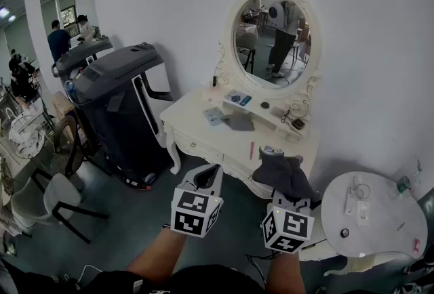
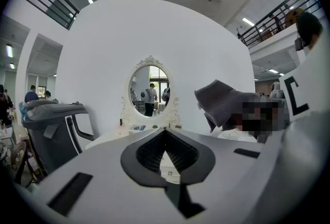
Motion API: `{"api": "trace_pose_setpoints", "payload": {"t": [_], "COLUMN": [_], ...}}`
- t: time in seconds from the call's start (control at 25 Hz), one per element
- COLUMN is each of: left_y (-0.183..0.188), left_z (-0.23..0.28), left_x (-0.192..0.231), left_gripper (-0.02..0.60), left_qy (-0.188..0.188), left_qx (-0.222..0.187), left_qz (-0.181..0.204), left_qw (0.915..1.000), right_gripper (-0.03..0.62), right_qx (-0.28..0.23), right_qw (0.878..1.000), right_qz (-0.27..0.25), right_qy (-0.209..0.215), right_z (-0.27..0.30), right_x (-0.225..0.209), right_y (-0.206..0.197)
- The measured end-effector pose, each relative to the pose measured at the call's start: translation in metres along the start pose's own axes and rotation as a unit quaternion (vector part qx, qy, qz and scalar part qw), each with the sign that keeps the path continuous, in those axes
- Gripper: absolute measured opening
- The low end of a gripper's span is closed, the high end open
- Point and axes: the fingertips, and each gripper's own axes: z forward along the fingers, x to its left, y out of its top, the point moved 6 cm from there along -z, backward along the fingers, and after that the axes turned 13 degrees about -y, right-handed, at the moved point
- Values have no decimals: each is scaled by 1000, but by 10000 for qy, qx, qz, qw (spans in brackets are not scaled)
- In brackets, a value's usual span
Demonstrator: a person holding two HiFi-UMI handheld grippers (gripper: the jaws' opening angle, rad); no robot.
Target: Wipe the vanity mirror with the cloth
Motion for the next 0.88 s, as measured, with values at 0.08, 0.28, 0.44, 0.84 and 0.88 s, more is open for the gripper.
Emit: {"api": "trace_pose_setpoints", "payload": {"t": [0.08,0.28,0.44,0.84,0.88], "left_y": [0,-2,-2,3,3], "left_z": [2,8,15,40,42], "left_x": [-4,-14,-22,-49,-52], "left_gripper": [0,0,0,0,0], "left_qy": [2,-3,58,268,307], "left_qx": [6,76,100,72,75], "left_qz": [14,55,82,50,35], "left_qw": [10000,10000,9999,9996,9995], "right_gripper": [29,29,29,29,29], "right_qx": [5,88,12,12,24], "right_qw": [10000,10000,9998,9992,9991], "right_qz": [-14,-38,164,147,120], "right_qy": [5,25,84,368,409], "right_z": [0,2,4,16,17], "right_x": [-3,-13,-23,-56,-60], "right_y": [-1,-5,-5,-2,-2]}}
